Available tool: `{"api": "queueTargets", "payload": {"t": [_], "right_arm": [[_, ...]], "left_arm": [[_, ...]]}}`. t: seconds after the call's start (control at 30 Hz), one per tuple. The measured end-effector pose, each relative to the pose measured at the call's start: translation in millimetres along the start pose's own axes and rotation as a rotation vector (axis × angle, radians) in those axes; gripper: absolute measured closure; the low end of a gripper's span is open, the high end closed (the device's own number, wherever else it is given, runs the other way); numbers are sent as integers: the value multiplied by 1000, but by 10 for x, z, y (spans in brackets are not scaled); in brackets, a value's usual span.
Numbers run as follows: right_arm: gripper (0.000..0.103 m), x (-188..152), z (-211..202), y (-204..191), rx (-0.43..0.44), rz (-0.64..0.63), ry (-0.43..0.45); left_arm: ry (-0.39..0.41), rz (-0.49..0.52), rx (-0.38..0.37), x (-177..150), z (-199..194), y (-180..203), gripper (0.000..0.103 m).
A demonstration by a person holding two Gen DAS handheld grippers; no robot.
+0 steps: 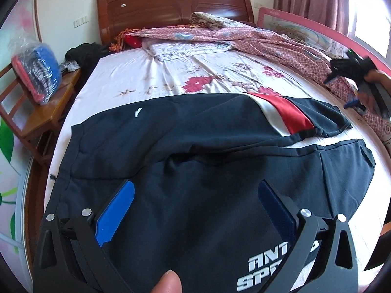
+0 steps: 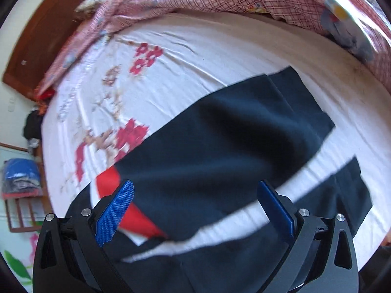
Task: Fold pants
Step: 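Grasp the edge of the black sweatpants with both grippers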
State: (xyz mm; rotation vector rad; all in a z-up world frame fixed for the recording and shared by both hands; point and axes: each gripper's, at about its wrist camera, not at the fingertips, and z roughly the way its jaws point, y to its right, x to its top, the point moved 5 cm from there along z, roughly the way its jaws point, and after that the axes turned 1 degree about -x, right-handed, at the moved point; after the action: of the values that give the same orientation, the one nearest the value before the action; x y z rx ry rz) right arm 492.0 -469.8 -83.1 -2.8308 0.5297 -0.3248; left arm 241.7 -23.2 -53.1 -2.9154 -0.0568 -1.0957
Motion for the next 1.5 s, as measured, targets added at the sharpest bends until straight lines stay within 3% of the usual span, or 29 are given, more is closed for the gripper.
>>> {"api": "queueTargets", "payload": {"t": [0.2, 0.27, 0.3, 0.37, 0.47, 0.53, 0.63, 0.73, 0.8, 0.87, 1.0, 1.13, 1.37, 1.43, 1.5], "right_arm": [[3, 296, 275, -50, -205, 95, -89], [3, 379, 363, -80, -183, 138, -94], [3, 441, 414, -70, -235, 177, -84], [3, 539, 491, -111, -243, 220, -58], [3, 611, 717, -190, -323, 247, -81], [3, 631, 774, -210, -339, 242, -87], [3, 665, 964, -239, -455, 220, -107], [3, 683, 1129, -221, -442, 245, -115], [3, 689, 1230, -207, -430, 242, -143], [3, 741, 1266, -158, -426, 252, -114], [3, 735, 1292, -103, -422, 293, -130], [6, 602, 1302, 40, -386, 329, -153], [18, 480, 1245, 202, -339, 304, -119], [21, 472, 1221, 236, -335, 302, -105], [24, 433, 1156, 316, -334, 306, -92]], "left_arm": [[-19, -4, -20, 92, 164, 64, 2], [-14, -21, -40, 110, 182, 76, 2], [-10, -35, -47, 117, 190, 74, 2], [-8, -47, -67, 121, 202, 72, 2], [3, -25, -74, 151, 236, 47, 2], [-7, -22, -107, 248, 306, -67, 2], [-14, -34, -113, 526, 416, -366, 2], [16, -68, 4, 834, 466, -784, 2], [49, -75, 42, 955, 435, -979, 2], [77, -74, 64, 983, 410, -1085, 2], [50, -29, 118, 1040, 604, -1220, 2], [15, -27, 98, 1255, 781, -1434, 2], [-126, -164, 35, 1663, 1294, -1838, 2], [-133, -182, 52, 1729, 1444, -1894, 2], [-204, -173, 67, 1827, 1652, -1946, 4]]}}
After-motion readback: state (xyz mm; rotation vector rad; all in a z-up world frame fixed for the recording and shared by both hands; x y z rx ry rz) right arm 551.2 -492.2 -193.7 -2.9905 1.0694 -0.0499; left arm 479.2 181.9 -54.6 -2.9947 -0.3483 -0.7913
